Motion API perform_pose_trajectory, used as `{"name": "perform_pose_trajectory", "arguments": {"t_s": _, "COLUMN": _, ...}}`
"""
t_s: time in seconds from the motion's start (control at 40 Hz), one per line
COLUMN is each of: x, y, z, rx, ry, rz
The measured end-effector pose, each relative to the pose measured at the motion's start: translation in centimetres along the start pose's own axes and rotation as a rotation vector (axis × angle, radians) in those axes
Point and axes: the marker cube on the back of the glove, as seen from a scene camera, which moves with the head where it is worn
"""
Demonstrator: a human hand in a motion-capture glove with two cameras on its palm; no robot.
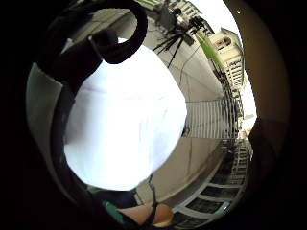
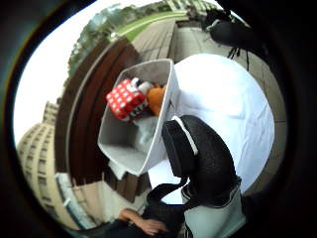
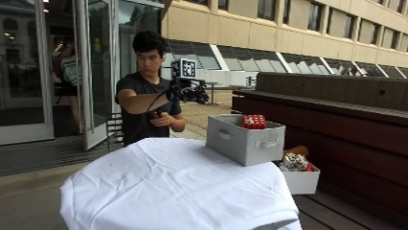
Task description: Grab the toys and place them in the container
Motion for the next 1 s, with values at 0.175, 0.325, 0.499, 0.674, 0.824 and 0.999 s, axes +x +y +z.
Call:
{"name": "perform_pose_trajectory", "arguments": {"t_s": 0.175, "x": 4.1, "y": 1.8, "z": 2.4, "rx": -0.032, "ry": 0.018, "rz": 0.049}}
{"name": "perform_pose_trajectory", "arguments": {"t_s": 0.325, "x": 6.5, "y": 3.0, "z": 3.5, "rx": -0.043, "ry": 0.007, "rz": 0.094}}
{"name": "perform_pose_trajectory", "arguments": {"t_s": 0.499, "x": 8.5, "y": 3.0, "z": 4.6, "rx": -0.055, "ry": -0.011, "rz": 0.102}}
{"name": "perform_pose_trajectory", "arguments": {"t_s": 0.674, "x": 8.9, "y": 3.3, "z": 5.5, "rx": -0.061, "ry": -0.016, "rz": 0.112}}
{"name": "perform_pose_trajectory", "arguments": {"t_s": 0.824, "x": 8.5, "y": 3.7, "z": 6.1, "rx": -0.075, "ry": -0.028, "rz": 0.118}}
{"name": "perform_pose_trajectory", "arguments": {"t_s": 0.999, "x": 8.3, "y": 3.5, "z": 6.6, "rx": -0.078, "ry": -0.025, "rz": 0.111}}
